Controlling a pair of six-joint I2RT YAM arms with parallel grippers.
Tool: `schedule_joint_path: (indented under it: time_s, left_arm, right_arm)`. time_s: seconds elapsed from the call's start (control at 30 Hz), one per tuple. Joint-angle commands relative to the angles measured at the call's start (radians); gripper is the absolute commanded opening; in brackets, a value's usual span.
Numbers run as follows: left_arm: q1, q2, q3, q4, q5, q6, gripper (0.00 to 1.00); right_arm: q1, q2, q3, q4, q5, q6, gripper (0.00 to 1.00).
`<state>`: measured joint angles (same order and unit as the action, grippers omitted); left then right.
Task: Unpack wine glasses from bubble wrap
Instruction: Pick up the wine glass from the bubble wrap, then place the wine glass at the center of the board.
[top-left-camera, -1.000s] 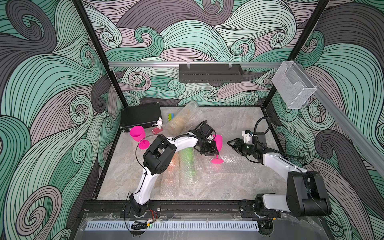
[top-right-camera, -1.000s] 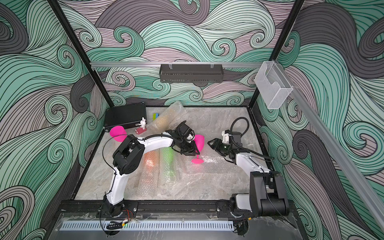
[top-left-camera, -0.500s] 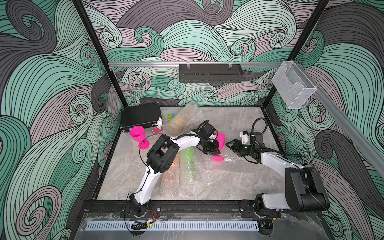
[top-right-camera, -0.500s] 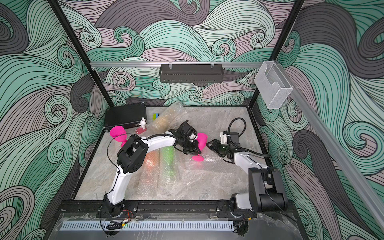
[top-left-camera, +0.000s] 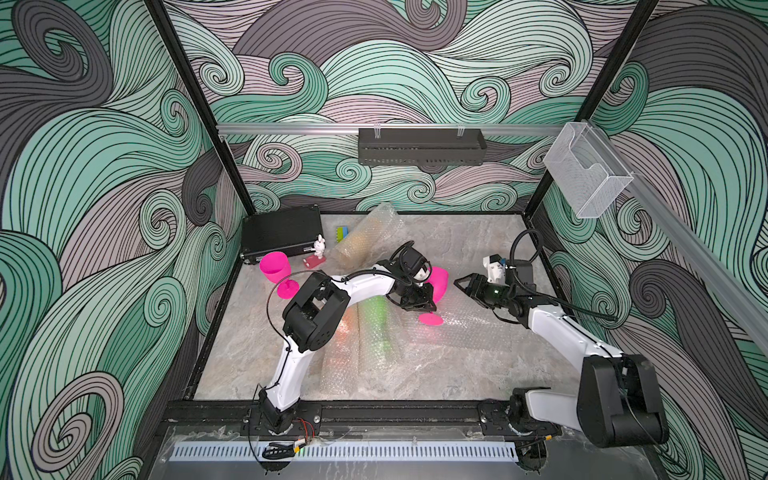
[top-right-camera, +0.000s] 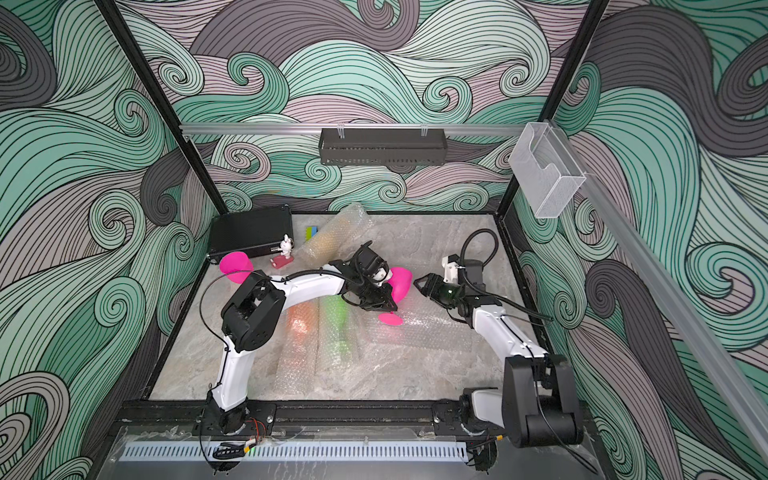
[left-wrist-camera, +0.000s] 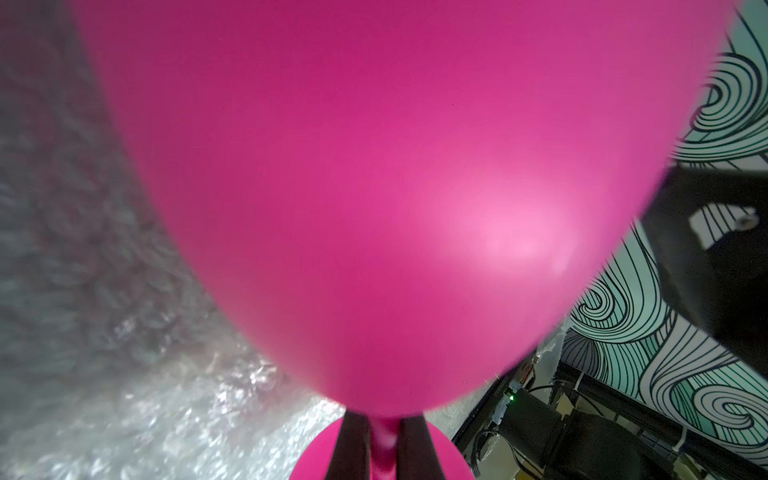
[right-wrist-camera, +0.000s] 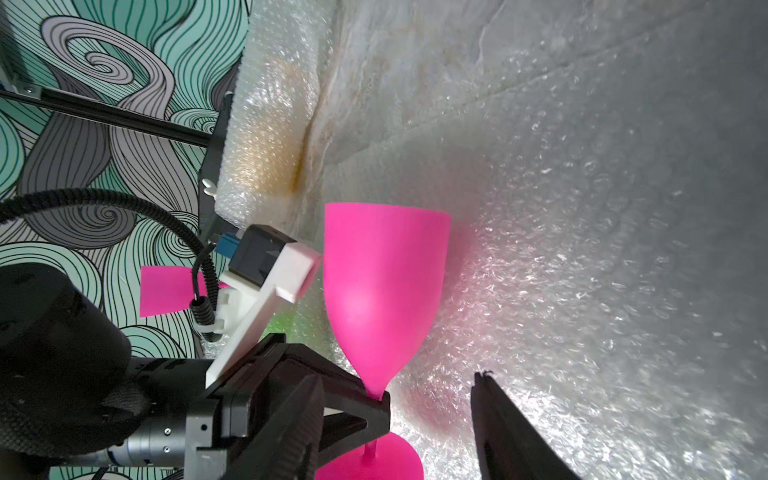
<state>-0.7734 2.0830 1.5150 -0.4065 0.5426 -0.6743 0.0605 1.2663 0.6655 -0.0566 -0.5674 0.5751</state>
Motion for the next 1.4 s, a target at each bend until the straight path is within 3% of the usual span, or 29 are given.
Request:
schedule_joint_path:
  time_s: [0.0, 0.33, 0.6, 0.83, 1.1, 1.37]
  left_arm:
    - [0.013, -0.072, -0.005, 0.009, -0.025, 0.083, 0.0]
    - [0.031, -0.144, -0.006, -0.023, -0.124, 0.316, 0.0]
    - [0.032, -0.187, -0.051, -0.039, -0.331, 0.573, 0.0]
    - [0.031, -0.29, -0.272, 0.225, -0.519, 0.767, 0.0]
    - [0.007, -0.394, -0.512, 0.559, -0.61, 0.993, 0.0]
    - [-0.05, -0.417, -0.605, 0.742, -0.708, 1.185, 0.0]
  right_arm:
    - [-0.015, -0.03, 0.032, -0.049, 0.005, -0.024, 0.6]
    - [-0.051, -0.086, 0.058, -0.109, -0.014, -0.028, 0.61]
    - [-0.053, -0.105, 0.09, -0.136, -0.016, -0.018, 0.6]
    - [-0.052, -0.105, 0.106, -0.13, -0.043, 0.002, 0.6]
    - [-0.037, -0.074, 0.121, -0.105, -0.134, 0.028, 0.6]
    - [0.008, -0.041, 0.142, -0.097, -0.179, 0.036, 0.6]
